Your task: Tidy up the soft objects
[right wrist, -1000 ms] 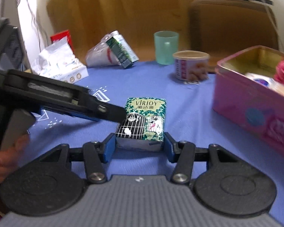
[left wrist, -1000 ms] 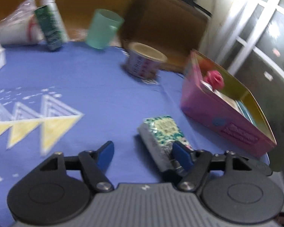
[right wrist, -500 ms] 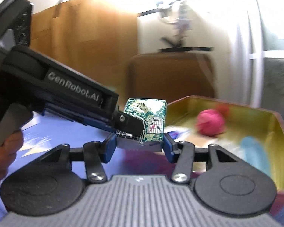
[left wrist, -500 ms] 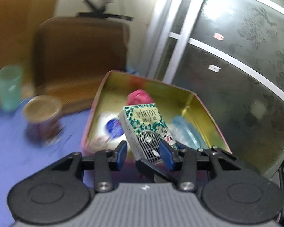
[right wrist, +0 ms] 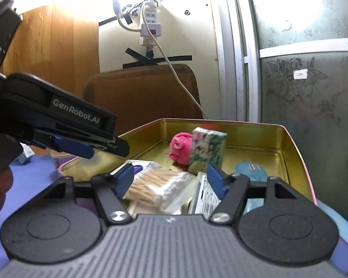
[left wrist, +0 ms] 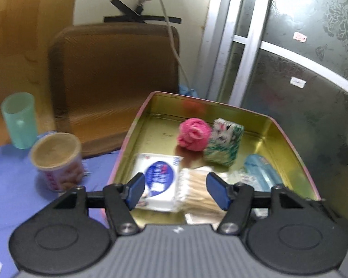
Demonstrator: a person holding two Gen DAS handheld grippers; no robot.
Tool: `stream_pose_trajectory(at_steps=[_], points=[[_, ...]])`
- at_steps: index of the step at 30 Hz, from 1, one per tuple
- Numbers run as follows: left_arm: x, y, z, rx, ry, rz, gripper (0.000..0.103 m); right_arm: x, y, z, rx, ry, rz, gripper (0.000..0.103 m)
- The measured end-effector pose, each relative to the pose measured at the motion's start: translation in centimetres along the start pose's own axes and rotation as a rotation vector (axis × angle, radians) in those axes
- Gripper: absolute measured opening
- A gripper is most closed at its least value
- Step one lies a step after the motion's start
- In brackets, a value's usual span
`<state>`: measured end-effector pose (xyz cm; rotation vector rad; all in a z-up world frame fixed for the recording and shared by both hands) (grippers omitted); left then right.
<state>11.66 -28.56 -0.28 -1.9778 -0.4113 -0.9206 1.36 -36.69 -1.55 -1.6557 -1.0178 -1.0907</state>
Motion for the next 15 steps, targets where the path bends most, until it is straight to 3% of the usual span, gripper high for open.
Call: stream_pose_trajectory(at_steps=[4, 8, 12, 15], points=[[-0.7, -1.8, 1.4, 0.076, 0.040, -0.042, 0.066, -0.2, -2.4, 0.2, 0.009, 0.032, -0.019, 0.071], [-1.6, -3.8, 2.6, 0.110, 0.045, -0.070, 0.078, 0.1, -4.1, 0.1, 0.016, 0.088, -0.037, 0.071], [-2.5, -5.7, 3.6, 0.131, 0.040, -0.086, 0.079, 0.3, -5.4, 0.0, 0.036, 0.176, -0.049, 0.071], [-3.1, -6.7, 4.2, 0.146, 0.041, -0.094, 0.088, 0.5, -6.0, 0.3, 0.056, 0.231, -0.052, 0.072]])
Point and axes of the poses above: each gripper's, at about its wrist camera, not at the fingertips, and y roughly the way its jaws point, z to its left, x to its top, the point moved 9 cm from there along y, roughly the way its jaws point, and after that the axes turned 15 degrees about -y, right-handed, at the moved point
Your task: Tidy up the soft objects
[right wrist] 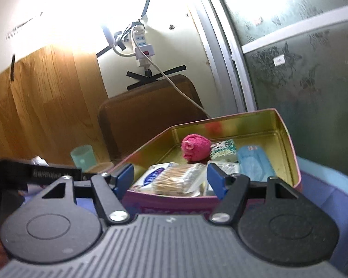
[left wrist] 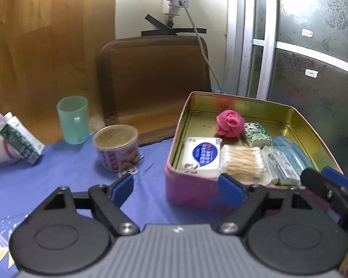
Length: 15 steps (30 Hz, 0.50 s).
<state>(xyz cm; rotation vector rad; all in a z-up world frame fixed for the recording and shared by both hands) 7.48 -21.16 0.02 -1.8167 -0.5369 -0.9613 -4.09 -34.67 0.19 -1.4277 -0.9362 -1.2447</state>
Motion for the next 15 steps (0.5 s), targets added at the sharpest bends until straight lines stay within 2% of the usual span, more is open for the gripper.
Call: stream_pose_trajectory(at_steps=[5, 9, 15], points=[[-1.2, -1.3, 2.1, 0.039, -0.004, -0.006, 0.091, -0.6, -0.3, 1.4, 0.042, 0.061, 0.024, 0.073], [-2.0, -1.8, 4.4, 0.082, -0.036, -0.001, 0.102, -1.6, 0.2, 3.3, 0.083, 0.059, 0.070, 0.073], [-3.1, -2.5, 7.0, 0.149, -0.041, -0.005, 0.103, -2.7, 0.6, 5.6, 0.127, 0.063, 0.115, 0.077]])
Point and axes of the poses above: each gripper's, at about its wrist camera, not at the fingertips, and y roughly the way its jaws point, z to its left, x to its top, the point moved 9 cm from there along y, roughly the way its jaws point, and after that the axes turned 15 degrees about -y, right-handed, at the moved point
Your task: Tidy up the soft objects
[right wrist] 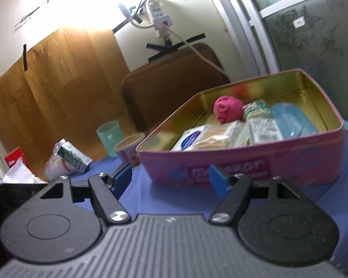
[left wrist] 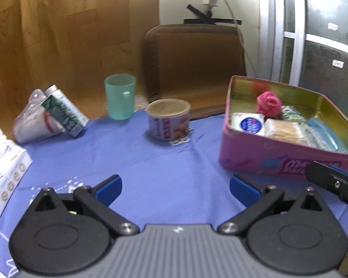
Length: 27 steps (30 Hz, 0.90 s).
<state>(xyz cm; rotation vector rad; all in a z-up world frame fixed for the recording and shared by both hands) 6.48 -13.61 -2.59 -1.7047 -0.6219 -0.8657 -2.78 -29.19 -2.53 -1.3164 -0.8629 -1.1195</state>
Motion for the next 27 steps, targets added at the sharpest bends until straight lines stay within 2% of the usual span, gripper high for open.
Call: stream_pose_trajectory(at_steps=[3, 11, 17, 20, 24, 27], points=[[-0.6, 0.1, 1.2, 0.017, -0.012, 0.011, 0.103, -0.6, 0.4, 1.1, 0.022, -0.008, 0.026, 0.082], [-0.8, 0.1, 3.6, 0.051, -0.050, 0.009, 0.103, -1.3, 0.9, 3.8, 0.051, -0.067, 0.046, 0.084], [0.6, -1.2, 4.4, 0.109, -0.057, -0.117, 0.103, -1.0, 0.6, 4.1, 0.038, -0.097, 0.022, 0.086], [1.2, -2.2, 4.5, 0.108, -0.061, -0.181, 0.103, -1.0, 0.7, 3.9, 0.032, -0.088, 0.021, 0.087], [1.8, -3.0, 4.3, 0.091, -0.073, -0.222, 0.103, -1.0, 0.8, 3.8, 0.027, -0.085, 0.023, 0.087], [1.9, -3.3, 4.2, 0.112, -0.066, -0.243, 0.103, -1.0, 0.8, 3.8, 0.025, -0.086, 0.019, 0.088]])
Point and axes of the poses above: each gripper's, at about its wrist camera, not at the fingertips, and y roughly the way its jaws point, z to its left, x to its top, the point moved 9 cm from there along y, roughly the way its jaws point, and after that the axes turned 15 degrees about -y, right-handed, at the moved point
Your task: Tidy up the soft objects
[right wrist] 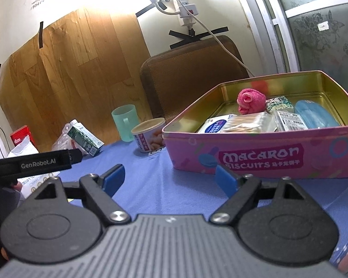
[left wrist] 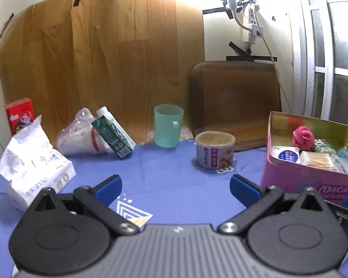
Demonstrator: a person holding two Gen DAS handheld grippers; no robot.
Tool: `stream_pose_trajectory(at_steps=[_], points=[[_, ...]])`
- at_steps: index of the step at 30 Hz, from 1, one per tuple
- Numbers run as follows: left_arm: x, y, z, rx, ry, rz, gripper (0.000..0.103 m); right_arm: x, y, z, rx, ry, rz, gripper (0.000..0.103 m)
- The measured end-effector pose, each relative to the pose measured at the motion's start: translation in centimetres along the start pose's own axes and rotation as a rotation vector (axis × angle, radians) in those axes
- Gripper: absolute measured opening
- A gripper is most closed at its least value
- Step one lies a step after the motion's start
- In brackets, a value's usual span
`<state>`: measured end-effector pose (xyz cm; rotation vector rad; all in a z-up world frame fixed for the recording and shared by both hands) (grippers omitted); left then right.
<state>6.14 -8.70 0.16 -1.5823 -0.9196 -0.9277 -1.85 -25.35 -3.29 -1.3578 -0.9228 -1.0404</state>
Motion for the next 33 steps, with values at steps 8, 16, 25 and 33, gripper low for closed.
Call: stream_pose_trajectory(at_steps=[8, 16, 25, 33], points=[[-1.4, 0.9, -0.4, -0.005, 0.004, 0.091, 0.103, -0.1, 0.1, -0.1, 0.000, 0.005, 0.004, 0.088], [-2.7, 1.5, -0.7, 0.011, 0.030, 0.147, 0.103, -0.3, 0.1, -0.3, -0.005, 0.011, 0.009, 0.089], [-3.4, 2.0, -0.7, 0.017, 0.036, 0.180, 0.103, -0.6, 0.3, -0.3, -0.007, 0.014, 0.015, 0.089], [-3.6, 2.0, -1.3, -0.018, 0.051, 0.178, 0.103, -0.7, 0.3, -0.4, -0.008, 0.014, 0.017, 0.089]])
Point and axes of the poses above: each gripper's, at about its wrist camera, not at the fingertips, and y roughly the way its jaws point, z to its left, x to its top, the point moved 9 cm from there along y, roughly the way its jaws point, and after that the axes turned 15 degrees about -y, right-handed, at the moved point
